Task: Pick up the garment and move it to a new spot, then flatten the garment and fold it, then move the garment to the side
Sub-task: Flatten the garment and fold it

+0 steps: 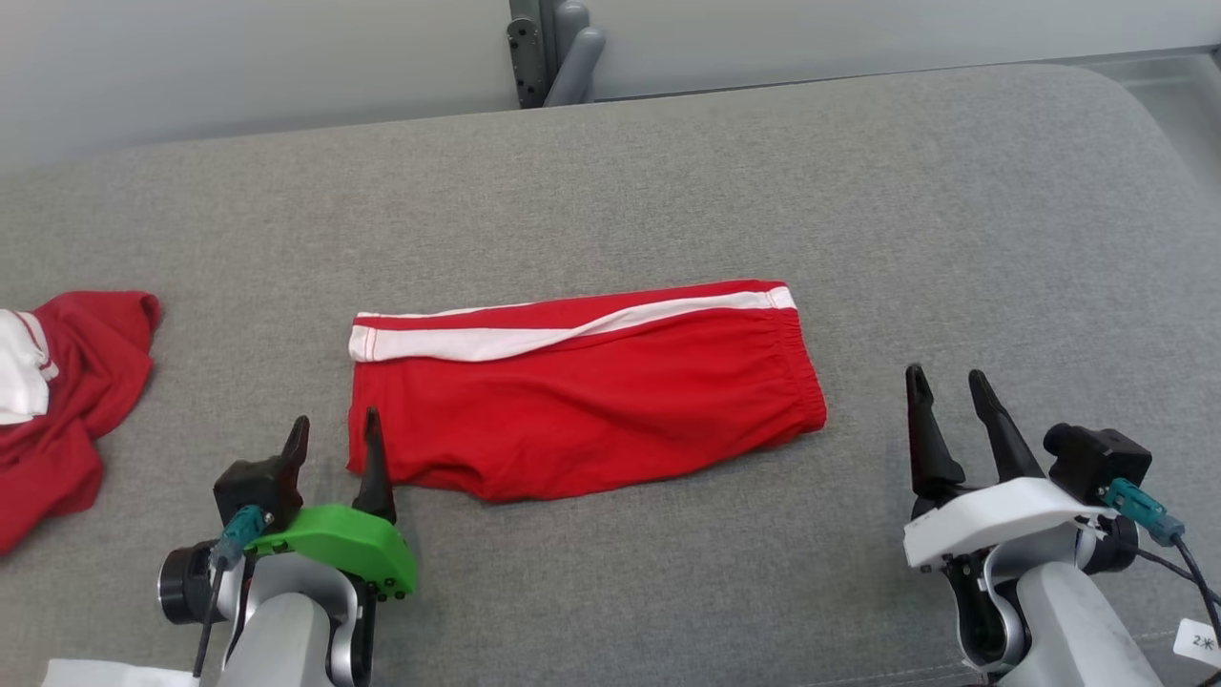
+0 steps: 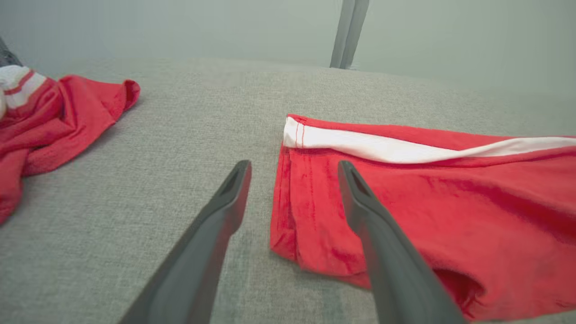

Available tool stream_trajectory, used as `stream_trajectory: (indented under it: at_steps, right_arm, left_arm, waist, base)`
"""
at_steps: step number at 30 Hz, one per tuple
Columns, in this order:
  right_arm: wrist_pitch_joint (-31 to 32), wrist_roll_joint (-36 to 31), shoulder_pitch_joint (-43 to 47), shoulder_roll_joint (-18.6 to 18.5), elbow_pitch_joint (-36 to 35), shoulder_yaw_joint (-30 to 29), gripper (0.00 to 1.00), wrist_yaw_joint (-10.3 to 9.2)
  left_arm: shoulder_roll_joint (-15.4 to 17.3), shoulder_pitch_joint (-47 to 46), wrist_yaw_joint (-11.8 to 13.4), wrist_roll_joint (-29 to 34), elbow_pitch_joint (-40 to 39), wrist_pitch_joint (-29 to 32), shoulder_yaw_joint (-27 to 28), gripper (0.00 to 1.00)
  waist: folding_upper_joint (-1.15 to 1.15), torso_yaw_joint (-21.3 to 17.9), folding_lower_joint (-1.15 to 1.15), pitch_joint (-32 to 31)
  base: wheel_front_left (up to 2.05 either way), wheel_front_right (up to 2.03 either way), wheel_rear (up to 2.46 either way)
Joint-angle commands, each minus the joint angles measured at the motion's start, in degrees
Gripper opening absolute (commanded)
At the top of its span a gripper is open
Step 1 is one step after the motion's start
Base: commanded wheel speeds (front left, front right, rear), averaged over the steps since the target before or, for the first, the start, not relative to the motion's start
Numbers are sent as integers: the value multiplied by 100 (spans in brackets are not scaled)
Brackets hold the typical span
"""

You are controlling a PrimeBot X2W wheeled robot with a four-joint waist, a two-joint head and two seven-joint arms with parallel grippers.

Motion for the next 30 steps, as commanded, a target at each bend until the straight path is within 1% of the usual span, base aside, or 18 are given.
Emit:
stream_trajectory:
  at_steps: [1,5,9,10,16,19,25,29,30]
  right_arm:
    - [-14,12,-155,-14,7,48,100,-2]
    - [-15,-63,-363,-16,144,164,100,-2]
    - [-15,-139,-609,-49,470,310,100,-2]
    - [-15,-139,-609,-49,470,310,100,-2]
    - [-15,-261,-976,-70,1458,288,100,-2]
    - [-14,-290,-1159,-64,1904,292,100,-2]
    - [-1,-374,-1363,-91,2607,93,100,-6]
    - [30,-235,-1401,-58,2917,223,100,-6]
    - [39,-164,-1416,-44,2944,287,92,-6]
  left_arm:
    - [6,243,75,257,-316,1,97,100]
    - [-63,496,23,529,-740,2,253,100]
    - [-107,681,-45,609,-887,2,334,100]
    - [-107,681,-45,609,-887,2,334,100]
    - [-135,793,-124,528,-897,1,346,100]
    - [-137,808,-113,468,-919,1,317,100]
    - [-138,746,-61,356,-969,1,214,100]
    - [-137,688,-49,306,-975,1,166,100]
    - [-137,675,-44,290,-975,1,155,100]
  waist:
    - [0,165,0,83]
    - [0,416,0,158]
    - [0,711,0,243]
    - [0,711,0,243]
    - [0,1080,0,350]
    - [0,1173,0,424]
    - [0,1243,0,555]
    - [0,1252,0,615]
    - [0,1251,0,625]
  base:
    - [0,0,0]
    - [0,0,0]
    - [0,0,0]
    - [0,0,0]
    - [0,0,0]
    - [0,0,0]
    - [0,0,0]
    - [0,0,0]
    - [0,0,0]
